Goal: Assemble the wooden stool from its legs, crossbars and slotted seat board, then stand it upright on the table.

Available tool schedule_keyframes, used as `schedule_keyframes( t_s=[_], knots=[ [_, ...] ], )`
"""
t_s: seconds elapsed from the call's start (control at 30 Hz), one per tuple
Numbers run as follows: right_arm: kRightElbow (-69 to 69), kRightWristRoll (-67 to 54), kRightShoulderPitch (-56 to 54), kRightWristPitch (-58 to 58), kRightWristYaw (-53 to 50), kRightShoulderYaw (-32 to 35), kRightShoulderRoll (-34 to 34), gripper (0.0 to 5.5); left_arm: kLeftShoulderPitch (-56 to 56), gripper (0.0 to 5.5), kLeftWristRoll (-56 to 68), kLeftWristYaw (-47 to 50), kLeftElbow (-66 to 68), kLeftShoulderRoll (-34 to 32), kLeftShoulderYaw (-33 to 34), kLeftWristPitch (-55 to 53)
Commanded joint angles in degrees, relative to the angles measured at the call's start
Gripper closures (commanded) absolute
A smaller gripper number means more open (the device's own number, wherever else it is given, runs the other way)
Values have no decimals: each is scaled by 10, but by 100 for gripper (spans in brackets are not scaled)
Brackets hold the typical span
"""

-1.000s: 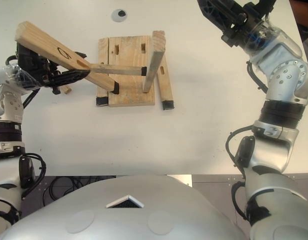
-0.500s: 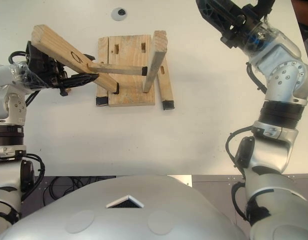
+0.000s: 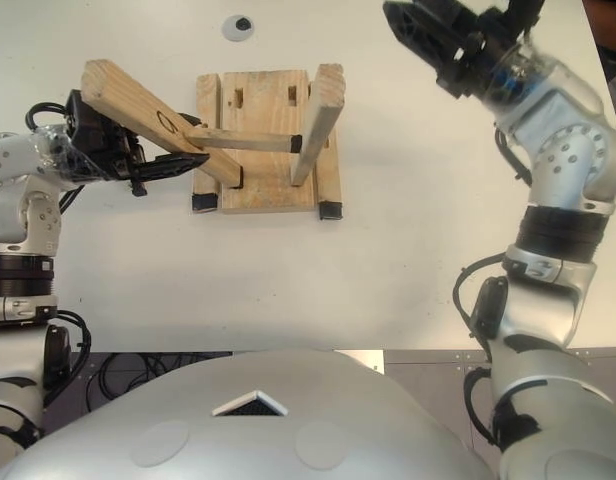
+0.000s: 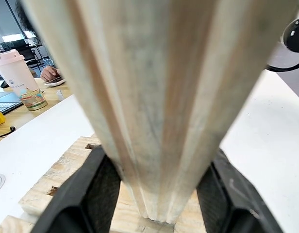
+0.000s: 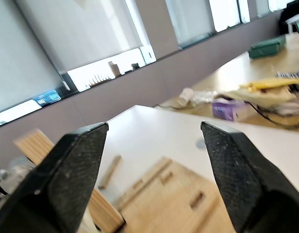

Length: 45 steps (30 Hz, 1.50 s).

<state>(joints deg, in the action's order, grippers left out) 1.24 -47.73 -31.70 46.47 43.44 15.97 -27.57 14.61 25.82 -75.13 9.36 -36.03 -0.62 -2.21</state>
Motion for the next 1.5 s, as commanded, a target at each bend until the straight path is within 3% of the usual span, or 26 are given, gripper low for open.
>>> schedule_keyframes(
  t_s=[0.03, 0.1, 0.2, 0.33, 0.5, 0.67, 0.87, 1.13, 1.5],
  knots=[
    [120, -122, -121, 75, -68, 26, -11, 201, -9, 343, -42, 24, 4, 12, -34, -7],
    [185, -137, -151, 120, -89, -17, -38, 201, -8, 343, -51, 37, 6, 15, -45, -7],
    [304, -32, -164, 146, -80, -181, -118, 201, -9, 343, -67, 56, 14, 16, -60, -9],
    [367, 75, -166, 131, -66, -327, -156, 201, -8, 343, -68, 68, 16, 16, -65, -10],
    [337, 277, -175, 62, -70, -530, -152, 201, 0, 343, -64, 79, 20, 19, -67, -17],
    [250, 434, -157, -7, -79, -655, -112, 201, 1, 343, -63, 83, 21, 21, -74, -18],
    [134, 559, -128, -70, -81, -732, -48, 288, 11, 343, -60, 101, 25, 32, -81, -34],
    [-12, 670, -113, -195, -26, -758, -7, 413, 32, 343, -63, 110, 32, 48, -99, -46],
    [-69, 709, -104, -342, -2, -716, 39, 423, 90, 347, -229, 109, 62, 43, -280, -111]
  ],
)
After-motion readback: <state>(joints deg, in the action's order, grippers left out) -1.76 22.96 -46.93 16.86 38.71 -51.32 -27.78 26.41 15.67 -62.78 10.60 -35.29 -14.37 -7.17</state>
